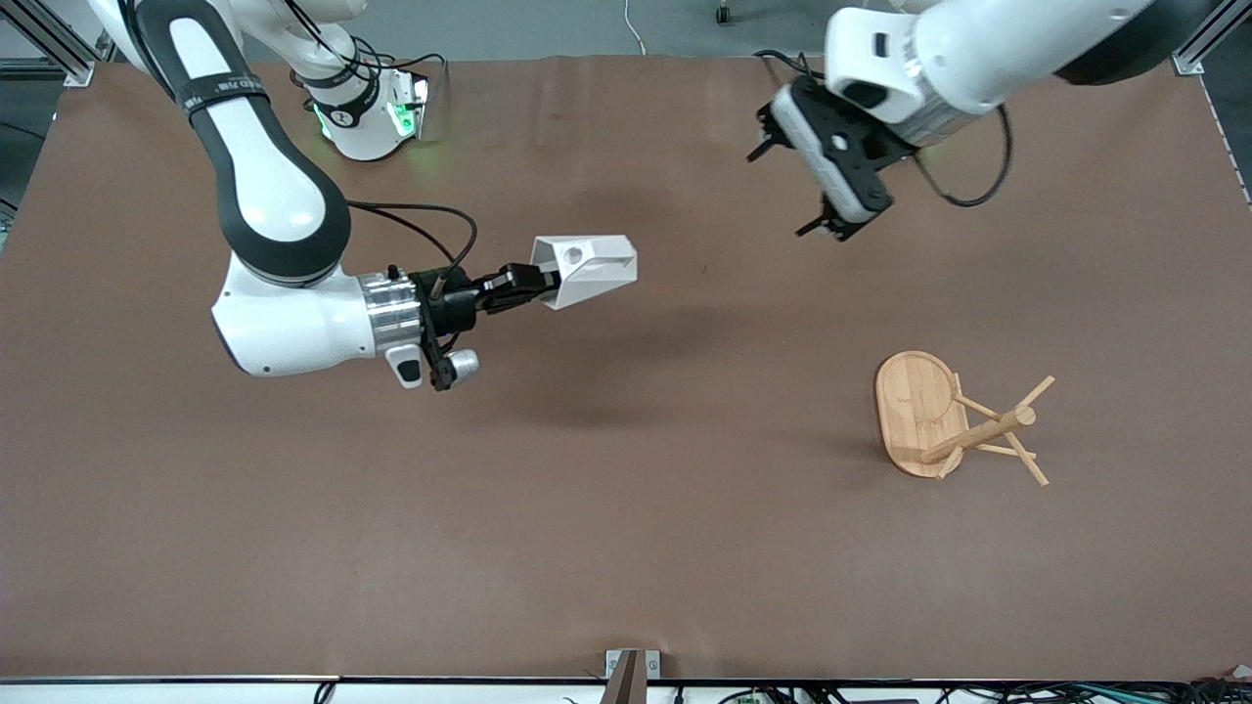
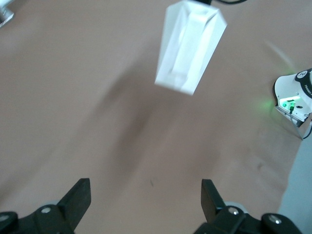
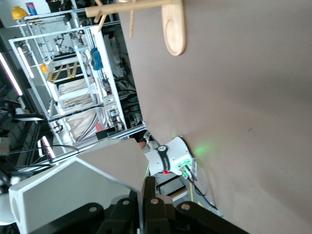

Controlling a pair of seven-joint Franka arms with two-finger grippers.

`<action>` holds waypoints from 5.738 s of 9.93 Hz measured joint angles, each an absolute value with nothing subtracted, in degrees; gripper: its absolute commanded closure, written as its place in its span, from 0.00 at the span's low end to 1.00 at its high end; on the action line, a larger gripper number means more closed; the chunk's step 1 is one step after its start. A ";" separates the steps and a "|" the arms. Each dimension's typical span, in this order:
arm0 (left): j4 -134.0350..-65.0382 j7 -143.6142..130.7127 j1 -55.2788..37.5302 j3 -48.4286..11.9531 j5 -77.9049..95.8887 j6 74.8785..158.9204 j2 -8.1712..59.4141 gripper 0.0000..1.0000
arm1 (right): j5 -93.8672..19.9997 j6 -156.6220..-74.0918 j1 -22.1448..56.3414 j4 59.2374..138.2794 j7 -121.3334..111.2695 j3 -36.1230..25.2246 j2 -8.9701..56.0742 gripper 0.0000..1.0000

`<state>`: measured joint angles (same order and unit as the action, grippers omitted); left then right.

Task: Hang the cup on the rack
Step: 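Grasp the cup's rim end with the left gripper beside the right gripper, then open the right gripper and pull it back from the cup, then carry the cup with the left gripper over to the wooden rack, then lower the cup's handle hole onto a rack peg with the left gripper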

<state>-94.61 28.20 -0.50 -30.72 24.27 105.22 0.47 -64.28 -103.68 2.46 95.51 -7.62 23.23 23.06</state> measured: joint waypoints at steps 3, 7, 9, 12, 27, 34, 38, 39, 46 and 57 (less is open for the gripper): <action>-96.96 28.37 -0.78 -35.65 25.42 113.14 0.45 0.00 | -64.89 -109.53 3.94 95.57 -7.18 28.41 23.14 0.99; -99.13 30.03 -0.78 -37.26 26.59 113.94 0.73 0.00 | -64.89 -109.64 4.13 95.93 -7.09 28.69 23.39 0.99; -99.72 31.87 -0.80 -37.31 26.60 114.74 1.96 0.00 | -64.89 -109.16 4.07 95.95 -7.09 28.69 23.38 0.99; -99.88 32.51 -2.24 -37.42 26.51 119.13 4.60 0.00 | -64.90 -107.41 4.06 95.92 -5.11 28.77 22.57 0.99; -101.06 31.43 -4.07 -37.48 26.31 119.03 5.72 1.00 | -61.07 -106.77 0.69 96.72 8.40 29.46 19.79 0.00; -101.35 20.65 -2.97 -37.11 22.42 119.09 6.15 0.99 | -20.20 -90.50 -2.30 86.80 13.03 9.15 17.36 0.00; -101.58 1.04 -1.79 -37.07 13.99 117.58 6.64 0.99 | -2.05 -85.06 0.93 79.99 12.91 2.77 9.83 0.00; -101.60 -3.87 -1.76 -37.07 11.69 116.59 6.66 0.99 | -1.74 -82.56 1.37 79.94 12.88 0.92 6.94 0.00; -100.80 -8.10 10.74 -36.54 -0.07 109.05 7.14 0.99 | -1.45 -78.58 -1.24 81.34 2.23 -4.81 1.65 0.00; -104.13 0.47 6.59 -21.97 3.81 114.40 7.26 0.99 | -1.45 -80.19 -0.95 81.75 2.76 -4.66 1.64 0.00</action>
